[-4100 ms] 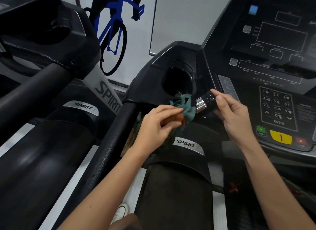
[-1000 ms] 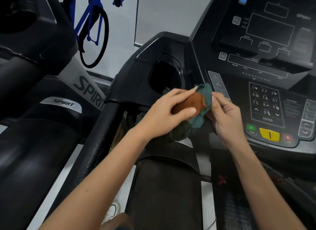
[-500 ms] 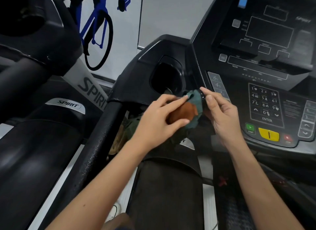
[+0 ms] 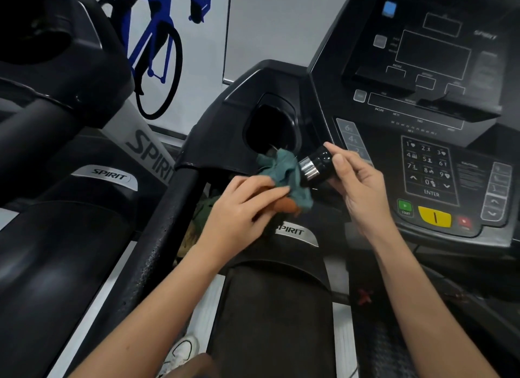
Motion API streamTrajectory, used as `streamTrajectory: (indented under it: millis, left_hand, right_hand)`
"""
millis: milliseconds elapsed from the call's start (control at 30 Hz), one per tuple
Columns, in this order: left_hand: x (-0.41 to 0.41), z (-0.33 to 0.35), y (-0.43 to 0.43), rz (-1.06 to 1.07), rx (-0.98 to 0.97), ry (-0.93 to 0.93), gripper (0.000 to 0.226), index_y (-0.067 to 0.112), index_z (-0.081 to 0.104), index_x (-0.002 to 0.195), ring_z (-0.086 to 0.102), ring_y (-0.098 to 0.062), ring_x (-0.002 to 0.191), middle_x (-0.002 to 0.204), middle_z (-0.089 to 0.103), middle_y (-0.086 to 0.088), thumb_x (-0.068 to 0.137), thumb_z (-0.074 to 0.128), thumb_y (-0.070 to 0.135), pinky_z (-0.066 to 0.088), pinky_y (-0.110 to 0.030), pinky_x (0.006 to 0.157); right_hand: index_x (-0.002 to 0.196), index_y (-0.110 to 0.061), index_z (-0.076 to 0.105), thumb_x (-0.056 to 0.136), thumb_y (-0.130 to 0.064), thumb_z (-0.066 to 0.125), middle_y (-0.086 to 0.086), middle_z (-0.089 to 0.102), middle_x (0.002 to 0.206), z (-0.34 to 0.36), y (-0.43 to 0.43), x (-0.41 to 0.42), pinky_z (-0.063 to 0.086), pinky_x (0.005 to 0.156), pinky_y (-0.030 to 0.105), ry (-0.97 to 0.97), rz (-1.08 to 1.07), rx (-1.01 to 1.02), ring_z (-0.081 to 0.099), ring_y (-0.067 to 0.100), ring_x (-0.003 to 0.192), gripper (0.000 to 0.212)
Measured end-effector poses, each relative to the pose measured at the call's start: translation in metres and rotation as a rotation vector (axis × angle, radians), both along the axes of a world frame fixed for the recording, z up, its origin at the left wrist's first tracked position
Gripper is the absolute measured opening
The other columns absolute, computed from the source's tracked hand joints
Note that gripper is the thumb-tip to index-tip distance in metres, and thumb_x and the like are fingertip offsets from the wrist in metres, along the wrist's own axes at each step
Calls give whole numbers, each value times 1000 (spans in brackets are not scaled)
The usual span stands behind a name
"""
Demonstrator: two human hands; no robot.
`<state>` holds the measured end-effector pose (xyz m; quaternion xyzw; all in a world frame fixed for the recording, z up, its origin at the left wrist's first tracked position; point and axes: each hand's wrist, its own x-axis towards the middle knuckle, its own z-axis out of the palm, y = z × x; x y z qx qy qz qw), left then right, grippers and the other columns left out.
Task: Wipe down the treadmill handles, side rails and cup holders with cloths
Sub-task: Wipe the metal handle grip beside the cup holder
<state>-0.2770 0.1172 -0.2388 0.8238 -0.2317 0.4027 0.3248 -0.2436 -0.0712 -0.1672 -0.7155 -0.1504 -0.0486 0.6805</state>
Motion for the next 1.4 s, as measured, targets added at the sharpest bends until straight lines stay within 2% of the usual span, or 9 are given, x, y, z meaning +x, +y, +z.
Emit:
streamTrajectory:
  millis: [233, 400, 600, 733, 867, 967, 1100, 1300, 1400]
  left_hand:
    - [13, 25, -20, -51, 30, 141, 52, 26, 51, 131, 58, -21, 104, 130, 54, 1, 81, 65, 34, 50, -33, 89]
    - [-5, -8, 10, -119, -168, 179, 39, 17, 63, 119, 60, -19, 104, 117, 60, -3, 82, 69, 26, 51, -40, 88]
    - [5, 27, -11, -10, -157, 247, 47, 26, 66, 116, 63, -10, 96, 109, 64, 8, 75, 66, 50, 53, -34, 82]
    - [21, 63, -32, -111, -364, 594, 45, 32, 69, 107, 63, -7, 91, 96, 67, 14, 69, 68, 57, 51, -35, 84]
    - [41, 78, -23, -425, -640, 920, 20, 19, 66, 66, 55, -5, 52, 56, 60, 8, 82, 69, 30, 45, -19, 55]
    - [53, 77, -14, -477, -709, 1127, 15, 12, 68, 76, 61, -11, 58, 66, 67, 0, 86, 64, 23, 51, -21, 61]
    - [58, 59, 5, -471, -700, 1299, 13, 15, 71, 83, 68, -12, 65, 72, 72, 0, 87, 62, 23, 55, -25, 69]
    - [49, 46, 29, -492, -603, 1284, 47, -10, 62, 93, 57, -26, 74, 80, 61, -15, 72, 68, 32, 48, -35, 76]
    - [49, 67, 16, -534, -539, 1129, 15, 10, 67, 71, 56, -10, 57, 60, 60, 2, 82, 67, 19, 47, -22, 61]
  right_hand:
    - [98, -36, 70, 60, -67, 68, -3, 65, 110, 0, 0, 1, 53, 88, 25, 9, -12, -7, 62, 11, 105, 49]
    - [99, -35, 70, 63, -63, 67, -10, 65, 103, -2, -1, 1, 51, 87, 19, 0, -12, -1, 62, 6, 101, 46]
    - [100, -37, 70, 64, -65, 66, -1, 64, 107, -2, 0, 1, 51, 86, 19, -7, -3, -5, 62, 7, 101, 46]
    - [102, -34, 69, 65, -67, 65, 10, 62, 116, -2, 1, 1, 51, 94, 31, -4, -17, -23, 60, 20, 110, 49]
    - [100, -34, 70, 69, -58, 65, 6, 63, 113, -1, 2, 0, 52, 89, 23, 2, -29, -7, 62, 13, 106, 40]
    - [106, -27, 66, 77, -42, 59, 3, 62, 109, 0, 3, -1, 51, 80, 15, 8, -31, -9, 63, 3, 96, 33]
    - [100, -35, 70, 66, -60, 66, -2, 64, 108, 0, 2, -2, 51, 87, 20, 4, -18, -8, 63, 7, 101, 43]
    - [101, -35, 70, 66, -61, 66, -9, 67, 103, -1, 0, -1, 51, 90, 22, 2, -13, -6, 63, 9, 103, 44]
    - [99, -37, 70, 68, -55, 65, -11, 68, 102, 2, -1, -1, 51, 88, 20, 27, -4, -5, 64, 6, 101, 36]
